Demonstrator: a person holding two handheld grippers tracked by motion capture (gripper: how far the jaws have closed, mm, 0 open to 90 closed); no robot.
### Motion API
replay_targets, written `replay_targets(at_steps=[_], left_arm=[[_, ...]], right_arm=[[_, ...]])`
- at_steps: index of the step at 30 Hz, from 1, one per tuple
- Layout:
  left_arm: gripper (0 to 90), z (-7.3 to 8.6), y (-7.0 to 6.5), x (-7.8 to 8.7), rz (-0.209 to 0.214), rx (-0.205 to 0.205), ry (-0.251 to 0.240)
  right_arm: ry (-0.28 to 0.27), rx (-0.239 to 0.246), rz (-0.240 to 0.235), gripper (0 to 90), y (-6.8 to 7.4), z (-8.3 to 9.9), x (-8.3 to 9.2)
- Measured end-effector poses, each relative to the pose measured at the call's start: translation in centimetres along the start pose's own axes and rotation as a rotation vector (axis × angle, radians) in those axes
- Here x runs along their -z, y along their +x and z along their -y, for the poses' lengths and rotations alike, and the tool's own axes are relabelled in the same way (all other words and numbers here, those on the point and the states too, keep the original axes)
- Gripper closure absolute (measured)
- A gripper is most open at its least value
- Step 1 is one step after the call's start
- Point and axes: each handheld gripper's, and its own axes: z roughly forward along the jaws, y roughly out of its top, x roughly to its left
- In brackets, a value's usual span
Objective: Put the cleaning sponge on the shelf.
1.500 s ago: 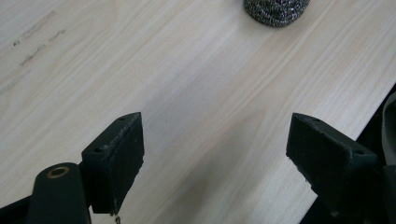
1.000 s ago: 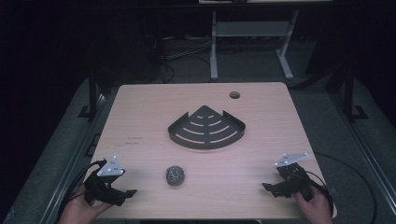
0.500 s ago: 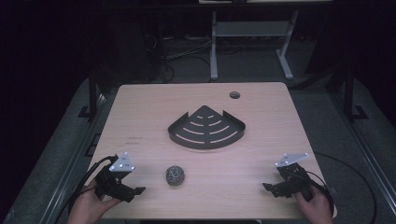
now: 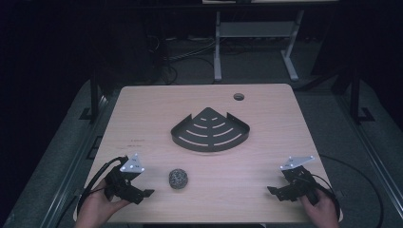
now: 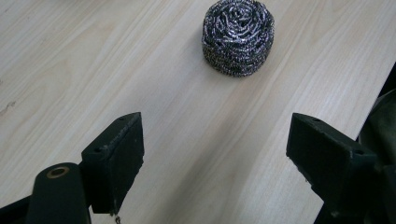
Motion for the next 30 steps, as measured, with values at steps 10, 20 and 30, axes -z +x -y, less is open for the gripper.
replay_targets(at_steps=[10,20,30], left_arm=[[18.6,-0.8,-0.2,-0.5,0.013,-0.012,0.005],[18.5,-1.5,-0.3,-1.1,0.017,-0.024,0.009],[18.0,-2.0,-0.4,-2.0,0.028,-0.024,0.022]], right_arm=[[-0.001,-0.001,-0.001,14.3,0.0,0.0,0.0],[-0.002,0.000,-0.002,14.3,0.0,0.0,0.0],[-0.002,0.002,-0.005,14.3,0.1,0.0,0.0]])
